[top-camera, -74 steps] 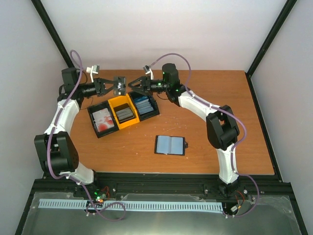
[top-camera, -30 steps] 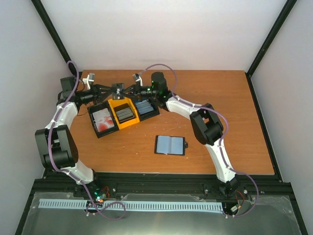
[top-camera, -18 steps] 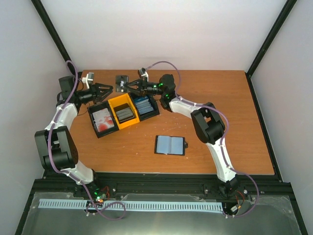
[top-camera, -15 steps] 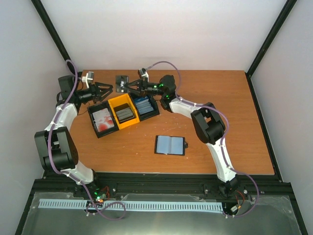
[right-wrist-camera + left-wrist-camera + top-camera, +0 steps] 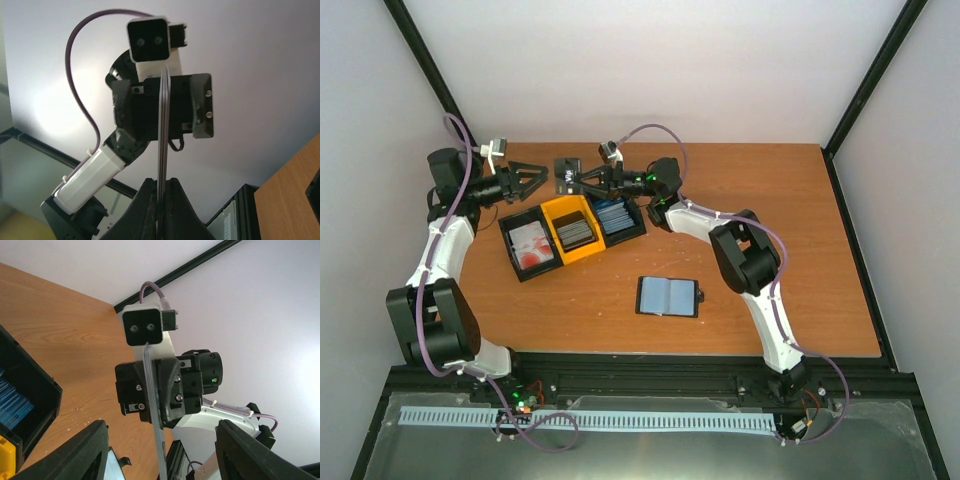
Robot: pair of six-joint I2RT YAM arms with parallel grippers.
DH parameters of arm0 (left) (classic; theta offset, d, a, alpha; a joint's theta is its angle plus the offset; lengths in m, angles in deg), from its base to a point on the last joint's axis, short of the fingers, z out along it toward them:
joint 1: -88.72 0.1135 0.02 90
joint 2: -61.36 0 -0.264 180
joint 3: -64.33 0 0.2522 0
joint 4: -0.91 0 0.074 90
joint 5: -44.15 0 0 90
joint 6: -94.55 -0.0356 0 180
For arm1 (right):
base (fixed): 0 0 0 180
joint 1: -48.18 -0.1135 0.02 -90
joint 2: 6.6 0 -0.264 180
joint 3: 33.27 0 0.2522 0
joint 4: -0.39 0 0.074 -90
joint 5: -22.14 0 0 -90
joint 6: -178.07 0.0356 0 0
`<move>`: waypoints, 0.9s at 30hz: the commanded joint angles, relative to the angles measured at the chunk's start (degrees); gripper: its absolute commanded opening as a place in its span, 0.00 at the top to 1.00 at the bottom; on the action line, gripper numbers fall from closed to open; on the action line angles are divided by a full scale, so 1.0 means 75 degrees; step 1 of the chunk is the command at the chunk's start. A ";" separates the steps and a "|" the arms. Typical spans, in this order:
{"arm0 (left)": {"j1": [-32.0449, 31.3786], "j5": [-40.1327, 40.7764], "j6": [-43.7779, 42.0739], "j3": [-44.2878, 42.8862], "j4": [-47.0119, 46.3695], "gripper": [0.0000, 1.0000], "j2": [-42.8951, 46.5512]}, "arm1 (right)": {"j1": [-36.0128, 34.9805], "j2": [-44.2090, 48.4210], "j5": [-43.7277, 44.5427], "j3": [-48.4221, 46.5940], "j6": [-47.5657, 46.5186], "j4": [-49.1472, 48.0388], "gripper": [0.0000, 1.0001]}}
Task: Put the credit cards into the card holder
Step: Adjust the credit card.
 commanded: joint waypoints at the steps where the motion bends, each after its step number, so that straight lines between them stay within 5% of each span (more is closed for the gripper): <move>1: -0.0018 -0.0166 -0.0039 -0.0166 -0.0146 0.41 0.0033 | -0.0132 0.0241 -0.0317 -0.0254 0.0388 -0.1108 0.97; 10: -0.0167 -0.0325 -0.0066 -0.0208 -0.0222 0.62 0.0029 | -0.0211 0.0210 -0.0463 -0.0414 0.0453 -0.1162 0.97; 27: -0.0311 -0.0461 -0.0335 -0.0244 -0.0008 0.60 -0.0030 | -0.0255 0.0097 -0.0521 -0.0600 0.0651 -0.1334 0.97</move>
